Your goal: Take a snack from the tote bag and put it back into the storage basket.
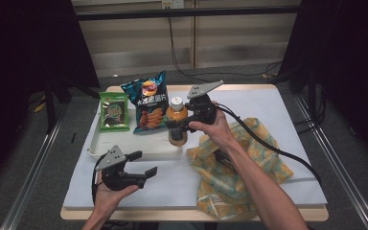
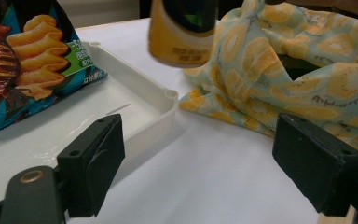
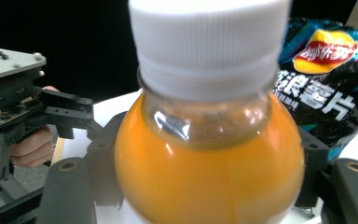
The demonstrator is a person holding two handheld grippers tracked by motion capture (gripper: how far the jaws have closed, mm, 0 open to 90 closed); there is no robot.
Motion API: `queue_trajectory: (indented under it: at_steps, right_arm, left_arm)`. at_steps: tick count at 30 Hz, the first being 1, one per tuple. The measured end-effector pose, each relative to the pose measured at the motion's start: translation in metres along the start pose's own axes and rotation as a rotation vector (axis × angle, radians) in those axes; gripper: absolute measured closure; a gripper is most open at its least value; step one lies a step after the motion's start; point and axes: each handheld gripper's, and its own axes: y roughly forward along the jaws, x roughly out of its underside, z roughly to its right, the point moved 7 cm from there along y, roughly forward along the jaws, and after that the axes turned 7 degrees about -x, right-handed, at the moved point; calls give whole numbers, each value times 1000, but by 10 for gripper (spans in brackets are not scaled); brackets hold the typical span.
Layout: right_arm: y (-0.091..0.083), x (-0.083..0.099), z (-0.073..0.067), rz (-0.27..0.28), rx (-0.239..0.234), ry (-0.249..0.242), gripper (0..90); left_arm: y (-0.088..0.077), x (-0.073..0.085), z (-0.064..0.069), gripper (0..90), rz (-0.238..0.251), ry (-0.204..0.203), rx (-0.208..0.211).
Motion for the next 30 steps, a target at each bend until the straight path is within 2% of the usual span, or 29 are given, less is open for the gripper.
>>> queue_trajectory:
  at_steps: [3, 6, 7, 10, 11, 13, 14, 17, 19, 21, 22, 23, 30]
  right_arm:
    - [5, 6, 7, -14, 14, 7, 303]
    - [10, 7, 7, -15, -2, 4, 303]
    - [12, 7, 8, -14, -3, 9, 303]
    - [20, 3, 7, -37, -3, -12, 303]
    - [23, -1, 8, -17, -20, -1, 303]
    - [25, -1, 10, -26, -16, 4, 304]
    - [34, 0, 13, -48, 4, -5, 303]
    - [43, -1, 11, -39, -18, 1, 303]
    - [57, 1, 10, -58, -21, -6, 303]
    - [61, 4, 12, -53, -31, 6, 303]
    - [61, 4, 12, -53, -31, 6, 303]
    - [63, 9, 16, -64, -20, 10, 303]
    - [66, 18, 20, -88, 2, 11, 302]
  left_arm:
    - [1, 1, 2, 167, -4, -1, 9]
    - [3, 1, 6, 167, -14, 5, 22]
    - [4, 1, 7, 167, -16, 21, 24]
    - [4, 1, 10, 167, -16, 21, 28]
    - [4, 1, 9, 167, -16, 23, 25]
    - [4, 1, 9, 167, -17, 25, 28]
    - [4, 1, 9, 167, -22, 29, 28]
    - [3, 1, 9, 167, -16, 21, 31]
    - [2, 0, 8, 167, -13, 27, 28]
    - [1, 1, 7, 167, -17, 26, 13]
    - [1, 1, 8, 167, -14, 23, 23]
    - [0, 2, 6, 167, -22, 28, 7]
    - [0, 1, 5, 167, -10, 17, 16]
